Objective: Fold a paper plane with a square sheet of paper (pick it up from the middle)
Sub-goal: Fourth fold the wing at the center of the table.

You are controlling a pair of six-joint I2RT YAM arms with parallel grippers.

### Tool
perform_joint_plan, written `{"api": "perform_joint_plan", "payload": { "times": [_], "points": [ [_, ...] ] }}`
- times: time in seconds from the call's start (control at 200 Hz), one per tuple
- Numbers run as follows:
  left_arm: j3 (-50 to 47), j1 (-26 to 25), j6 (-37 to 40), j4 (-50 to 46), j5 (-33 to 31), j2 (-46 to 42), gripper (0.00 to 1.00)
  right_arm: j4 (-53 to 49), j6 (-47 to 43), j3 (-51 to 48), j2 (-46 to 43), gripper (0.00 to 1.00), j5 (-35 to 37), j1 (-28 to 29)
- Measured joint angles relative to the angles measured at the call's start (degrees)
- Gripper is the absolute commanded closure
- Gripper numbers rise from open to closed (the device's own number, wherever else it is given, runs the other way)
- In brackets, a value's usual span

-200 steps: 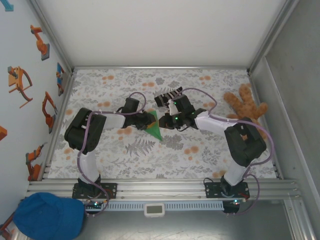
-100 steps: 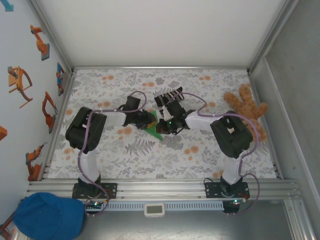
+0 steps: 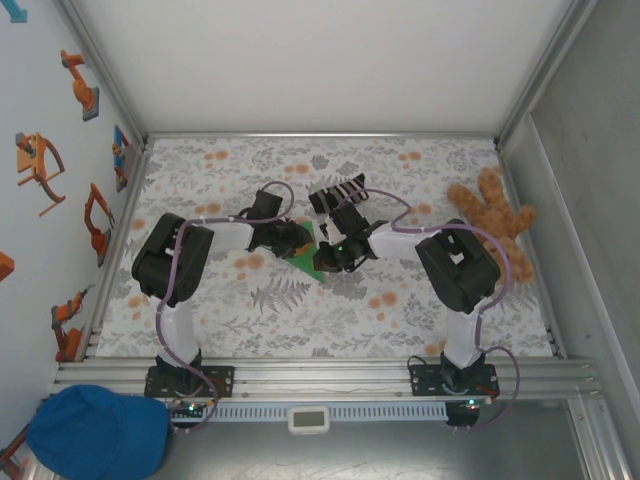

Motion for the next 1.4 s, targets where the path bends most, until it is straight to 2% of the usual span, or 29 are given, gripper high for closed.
{"api": "perform_joint_plan", "payload": {
  "times": [0.851,1.402],
  "points": [
    [0.87,0.00,0.02,-1.53,-0.17,0.33,0.76,-2.75,-3.96,-0.68,-0.35,0.93,-0.22,0.00],
    [1.29,0.00,0.02,-2.21,-0.17,0.48,0.76,-6.51,-6.45,-9.42,-10.32,0.93,-1.51,-0.07]
  ]
}}
